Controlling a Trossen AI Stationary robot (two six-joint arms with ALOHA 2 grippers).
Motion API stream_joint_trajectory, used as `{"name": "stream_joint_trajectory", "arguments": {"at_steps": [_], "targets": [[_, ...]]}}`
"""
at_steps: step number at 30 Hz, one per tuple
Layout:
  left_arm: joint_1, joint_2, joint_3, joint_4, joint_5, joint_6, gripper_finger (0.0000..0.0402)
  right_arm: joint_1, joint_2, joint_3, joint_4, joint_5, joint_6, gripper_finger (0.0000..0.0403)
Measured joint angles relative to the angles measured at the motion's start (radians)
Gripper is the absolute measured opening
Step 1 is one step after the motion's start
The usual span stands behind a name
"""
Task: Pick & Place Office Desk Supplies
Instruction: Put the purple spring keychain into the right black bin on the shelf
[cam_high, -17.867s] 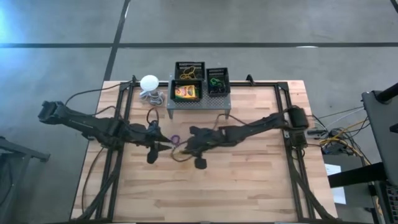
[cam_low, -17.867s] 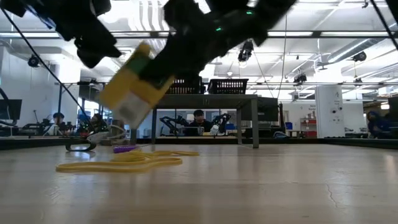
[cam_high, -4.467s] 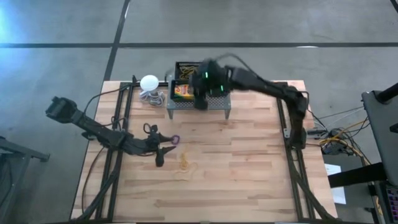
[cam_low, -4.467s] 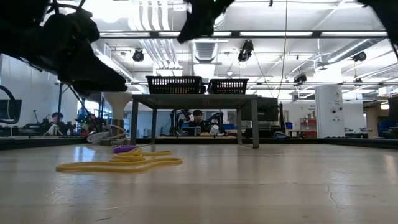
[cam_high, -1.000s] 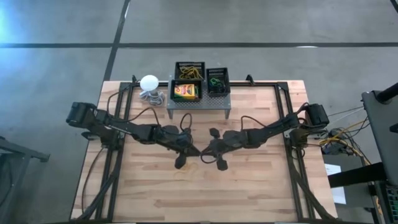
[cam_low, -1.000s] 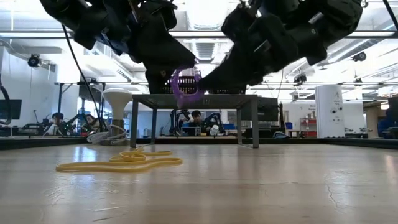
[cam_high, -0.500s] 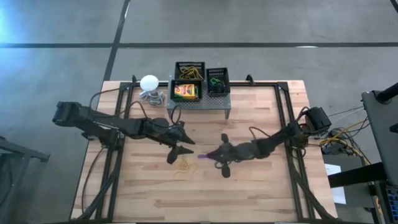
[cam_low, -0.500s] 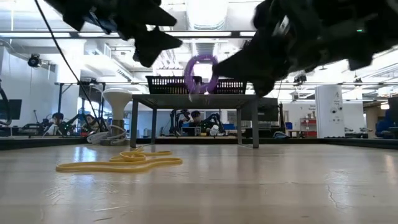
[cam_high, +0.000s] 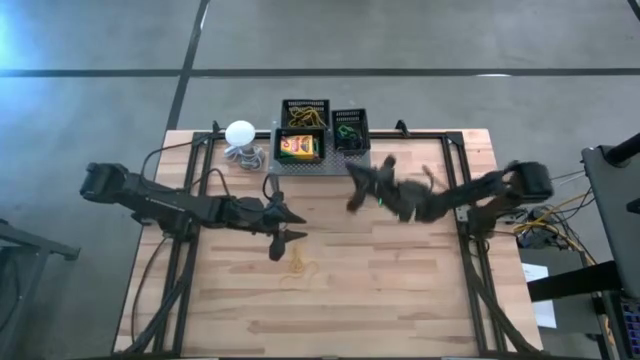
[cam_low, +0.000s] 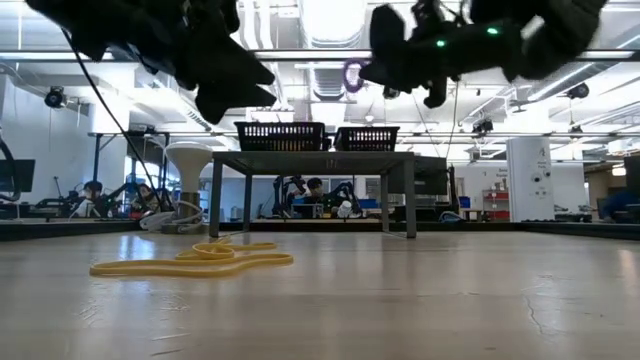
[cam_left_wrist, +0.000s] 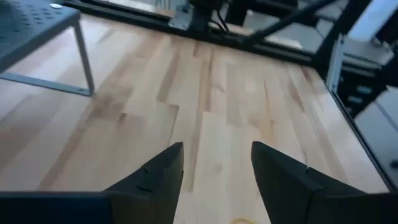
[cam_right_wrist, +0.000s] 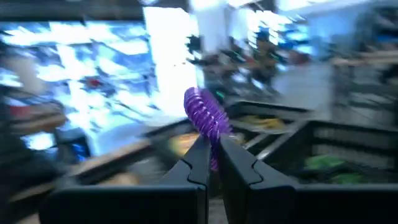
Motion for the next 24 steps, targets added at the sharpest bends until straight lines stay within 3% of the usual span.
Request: {"name": "stream_joint_trajectory", "arguments": {"at_steps": [3,6,8,13,24], "targets": [[0.000,0.000,-0.027,0.042,-0.013,-0.017,0.0189,-0.143,-0.134,0.083,-0.421,-0.034,0.079,0.0012],[0.000,0.000,-0.034,0.045,-0.020,-0.018,0.0189,-0.308,-0.204,0.244,-0.927,-0.217,0.169,0.0012],[0.000,0.000,-0.034,0.047,-0.020,-0.018,0.0189,-0.397,-0.198,0.346,-1.143,-0.349,0.170,0.0013],[0.000,0.000,-0.033,0.049,-0.024,-0.018,0.0189,-0.502,-0.132,0.530,-1.384,-0.481,0.076,0.0013],[0.000,0.000,-0.033,0.032,-0.024,-0.018,0.0189,-0.530,0.077,0.829,-1.771,-0.545,-0.003,0.0013]]}}
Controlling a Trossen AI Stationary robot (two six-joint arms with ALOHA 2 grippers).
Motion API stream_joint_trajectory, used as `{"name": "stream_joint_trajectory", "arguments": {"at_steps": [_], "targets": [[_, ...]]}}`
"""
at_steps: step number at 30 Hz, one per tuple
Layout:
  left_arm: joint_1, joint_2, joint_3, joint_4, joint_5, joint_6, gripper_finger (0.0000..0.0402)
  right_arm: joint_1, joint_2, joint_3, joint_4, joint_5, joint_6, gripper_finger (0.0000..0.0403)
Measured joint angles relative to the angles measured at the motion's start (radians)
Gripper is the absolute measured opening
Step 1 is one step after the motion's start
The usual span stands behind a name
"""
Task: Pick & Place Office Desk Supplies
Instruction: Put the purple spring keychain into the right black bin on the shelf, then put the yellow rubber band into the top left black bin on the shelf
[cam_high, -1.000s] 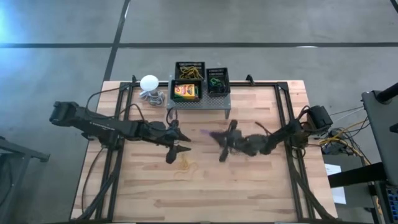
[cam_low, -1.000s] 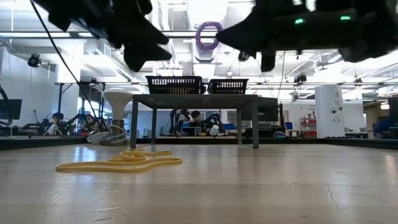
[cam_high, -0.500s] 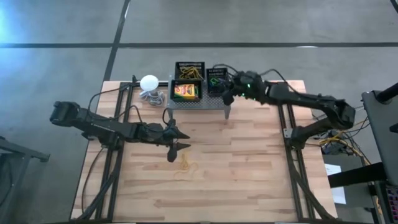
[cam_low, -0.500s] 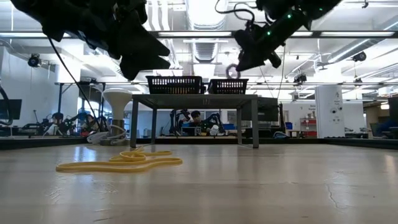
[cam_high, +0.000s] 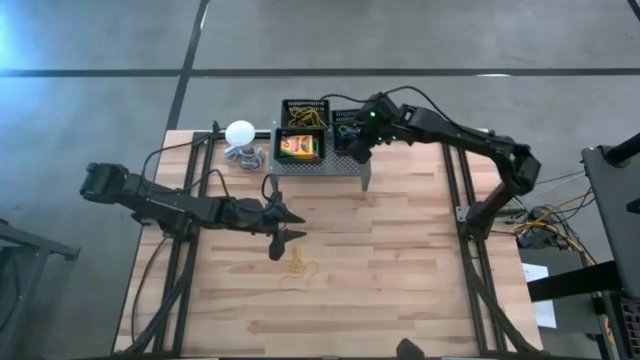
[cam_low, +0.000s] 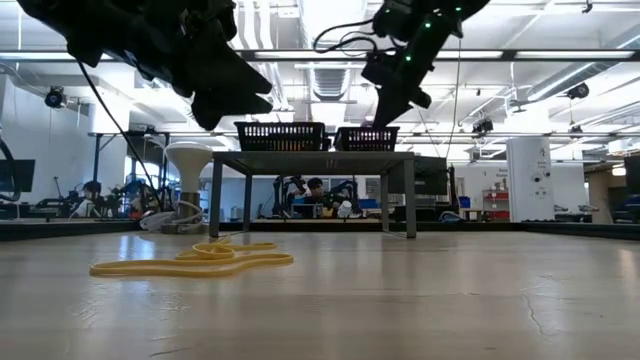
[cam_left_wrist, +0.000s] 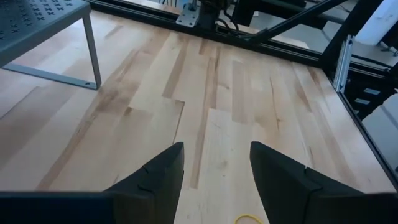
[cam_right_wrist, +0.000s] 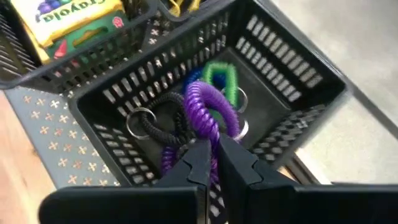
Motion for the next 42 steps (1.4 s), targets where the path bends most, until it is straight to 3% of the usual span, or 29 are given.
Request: {"name": "stream_joint_trajectory", "arguments": {"at_steps": [9,13,20,30,42], "targets": [[0.000,0.000,0.000,-0.028,0.000,0.000,0.0189,-0.002,0.070,0.171,-0.146,-0.039,-0.033,0.0029],[0.000,0.000,0.000,-0.029,0.000,0.000,0.0189,-0.010,0.063,0.192,-0.153,-0.110,-0.033,0.0085],[0.000,0.000,0.000,-0.029,0.000,0.000,0.0189,-0.002,0.042,0.194,-0.126,-0.056,-0.061,0.0182],[0.000,0.000,0.000,-0.030,0.000,0.000,0.0189,0.172,-0.120,-0.076,0.314,-0.063,-0.046,0.0188],[0.000,0.000,0.000,-0.035,0.000,0.000,0.0189,0.428,-0.342,-0.342,0.505,-0.063,-0.003,0.0170]]}}
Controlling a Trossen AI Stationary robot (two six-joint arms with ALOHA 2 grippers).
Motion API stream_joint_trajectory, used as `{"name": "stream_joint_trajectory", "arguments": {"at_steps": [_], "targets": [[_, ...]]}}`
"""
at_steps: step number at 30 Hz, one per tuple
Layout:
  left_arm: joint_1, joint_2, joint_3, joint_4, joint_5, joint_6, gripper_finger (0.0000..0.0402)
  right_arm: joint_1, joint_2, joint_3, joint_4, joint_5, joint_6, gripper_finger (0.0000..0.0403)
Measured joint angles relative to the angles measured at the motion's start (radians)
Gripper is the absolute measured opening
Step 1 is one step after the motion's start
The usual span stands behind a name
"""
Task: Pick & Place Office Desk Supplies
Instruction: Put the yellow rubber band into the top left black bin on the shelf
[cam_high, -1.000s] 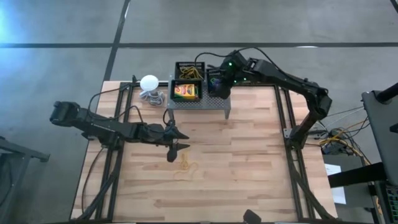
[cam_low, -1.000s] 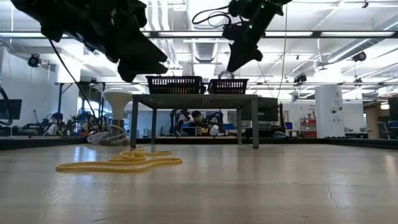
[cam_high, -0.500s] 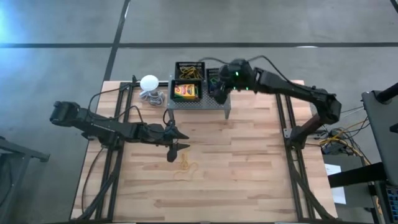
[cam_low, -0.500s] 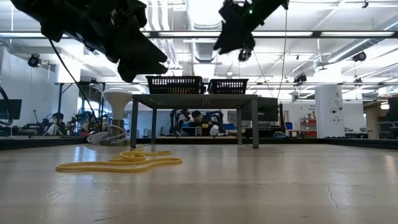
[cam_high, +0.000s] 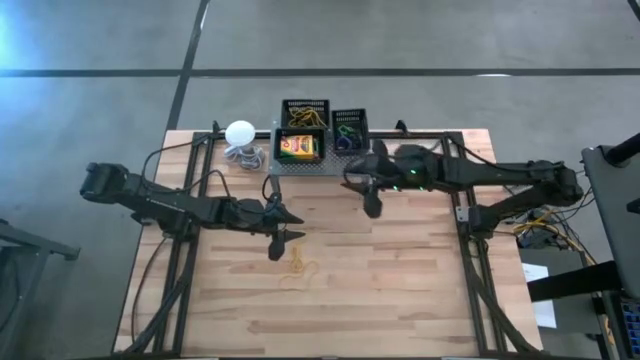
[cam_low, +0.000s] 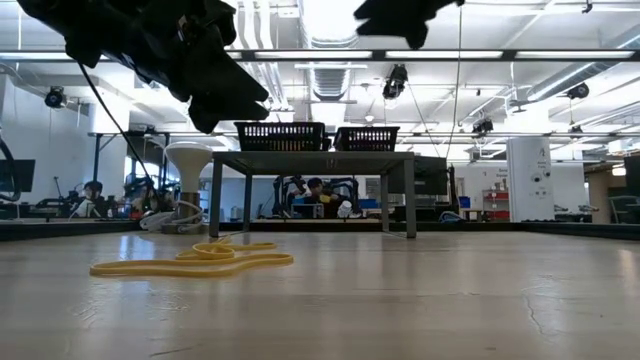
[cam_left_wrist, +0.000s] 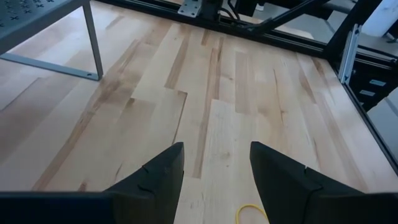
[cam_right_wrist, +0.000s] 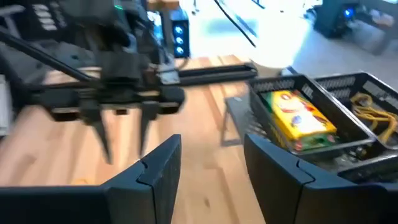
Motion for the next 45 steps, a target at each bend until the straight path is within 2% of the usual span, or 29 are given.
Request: {"name": "stream_joint_trajectory", "arguments": {"at_steps": [11,19,24,28,33,38,45], "targets": [[0.000,0.000,0.000,-0.001,0.000,0.000,0.0189,0.123,-0.175,-0.155,0.013,0.003,0.105,0.0166],[0.000,0.000,0.000,-0.007,0.000,0.000,0.0189,0.206,-0.192,-0.320,0.170,0.004,0.136,0.0166],[0.000,0.000,0.000,-0.012,0.000,0.000,0.0189,0.277,-0.157,-0.377,0.203,0.004,0.148,0.0166],[0.000,0.000,0.000,-0.025,0.000,0.000,0.0189,0.321,-0.074,-0.428,0.297,0.004,0.172,0.0166],[0.000,0.000,0.000,-0.032,0.000,0.000,0.0189,0.332,0.119,-0.447,0.480,0.002,0.203,0.0166],[0.000,0.000,0.000,-0.032,0.000,0.000,0.0189,0.299,0.343,-0.339,0.523,-0.002,0.137,0.0166],[0.000,-0.003,0.003,-0.009,0.001,-0.002,0.0189,0.228,0.586,-0.145,0.519,-0.032,-0.028,0.0153]]}}
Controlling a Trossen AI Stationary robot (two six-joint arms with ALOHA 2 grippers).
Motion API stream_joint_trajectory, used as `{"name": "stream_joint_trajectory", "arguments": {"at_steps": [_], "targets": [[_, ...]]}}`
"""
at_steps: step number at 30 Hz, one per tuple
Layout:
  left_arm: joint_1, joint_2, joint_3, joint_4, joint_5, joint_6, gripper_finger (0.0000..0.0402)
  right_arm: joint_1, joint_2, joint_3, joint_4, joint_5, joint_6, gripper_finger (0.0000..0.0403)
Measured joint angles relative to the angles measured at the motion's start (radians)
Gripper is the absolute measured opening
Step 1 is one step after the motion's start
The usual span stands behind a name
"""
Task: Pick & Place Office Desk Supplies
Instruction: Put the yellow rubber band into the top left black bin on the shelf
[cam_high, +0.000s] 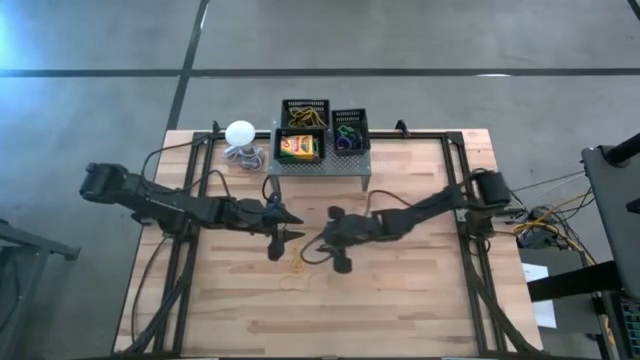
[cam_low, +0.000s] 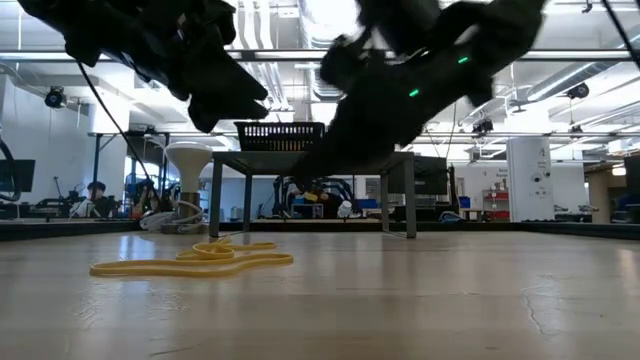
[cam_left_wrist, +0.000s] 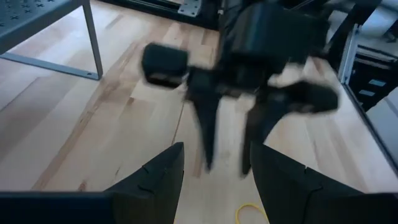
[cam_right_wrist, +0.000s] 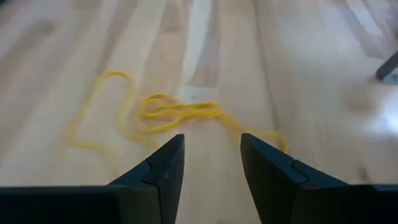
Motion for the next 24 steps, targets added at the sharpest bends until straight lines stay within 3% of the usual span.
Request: {"name": "stream_joint_trajectory", "arguments": {"at_steps": [4,10,18,24], "targets": [[0.001,-0.063,0.000,-0.059,0.031,-0.033,0.0189,-0.049,0.096,0.093,-0.014,-0.025,-0.094,0.0143],[-0.005,-0.272,0.000,-0.295,0.109,-0.031,0.0189,-0.110,0.239,0.262,-0.109,-0.227,-0.190,0.0131],[-0.007,-0.484,-0.003,-0.462,0.042,-0.021,0.0189,-0.124,0.367,0.492,-0.408,-0.245,-0.322,0.0110],[-0.008,-0.540,-0.021,-0.489,0.031,-0.020,0.0189,-0.130,0.374,0.561,-0.567,-0.243,-0.338,0.0054]]}}
